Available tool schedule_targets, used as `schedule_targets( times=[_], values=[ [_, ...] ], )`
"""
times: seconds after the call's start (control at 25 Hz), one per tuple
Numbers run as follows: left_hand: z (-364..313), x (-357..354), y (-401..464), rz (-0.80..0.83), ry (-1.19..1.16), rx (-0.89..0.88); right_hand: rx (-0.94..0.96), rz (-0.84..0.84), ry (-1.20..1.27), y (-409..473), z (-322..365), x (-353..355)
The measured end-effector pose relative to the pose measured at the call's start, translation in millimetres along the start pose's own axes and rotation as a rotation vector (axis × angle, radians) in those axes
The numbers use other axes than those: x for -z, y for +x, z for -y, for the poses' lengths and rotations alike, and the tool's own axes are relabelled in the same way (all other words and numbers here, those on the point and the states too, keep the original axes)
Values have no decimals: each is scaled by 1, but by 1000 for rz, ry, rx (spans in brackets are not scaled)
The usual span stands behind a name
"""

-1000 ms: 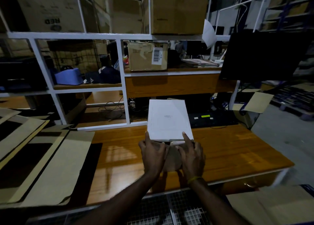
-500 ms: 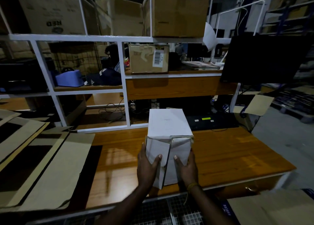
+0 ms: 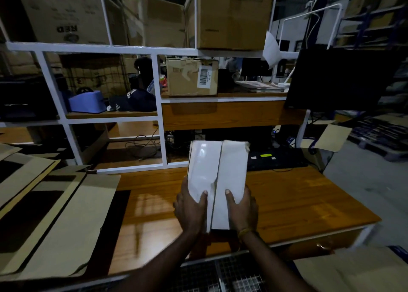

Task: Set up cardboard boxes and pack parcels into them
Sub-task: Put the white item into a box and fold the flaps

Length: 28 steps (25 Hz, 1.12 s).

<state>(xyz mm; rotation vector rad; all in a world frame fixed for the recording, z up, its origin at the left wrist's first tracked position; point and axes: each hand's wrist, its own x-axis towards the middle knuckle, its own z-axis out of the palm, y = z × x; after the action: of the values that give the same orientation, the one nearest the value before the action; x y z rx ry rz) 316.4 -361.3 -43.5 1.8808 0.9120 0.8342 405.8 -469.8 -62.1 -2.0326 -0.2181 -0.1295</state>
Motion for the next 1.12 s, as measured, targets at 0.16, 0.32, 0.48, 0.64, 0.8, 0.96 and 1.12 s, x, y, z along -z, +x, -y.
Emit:
schedule_targets(
  times=[0.16, 0.32, 0.48, 0.64, 0.8, 0.96, 1.12],
  values=[
    [-35, 7, 25, -18, 203, -68, 139, -20, -87, 20, 17, 9],
    [-44, 8, 68, 102, 416, -139, 150, 35, -186, 33, 29, 16],
    [-36, 16, 86, 176, 523, -106, 185, 109, -139, 31, 33, 14],
    [-46, 17, 45, 118, 498, -80, 150, 105, -113, 19, 33, 18],
    [-43, 14, -15, 260, 554, -211, 57, 232, 120, 27, 32, 33],
    [-37, 6, -28, 304, 637, -291, 32, 198, 135, 31, 24, 33],
    [-24, 1, -15, 251, 660, -392, 15, 200, 222, 26, 21, 24]
  ],
)
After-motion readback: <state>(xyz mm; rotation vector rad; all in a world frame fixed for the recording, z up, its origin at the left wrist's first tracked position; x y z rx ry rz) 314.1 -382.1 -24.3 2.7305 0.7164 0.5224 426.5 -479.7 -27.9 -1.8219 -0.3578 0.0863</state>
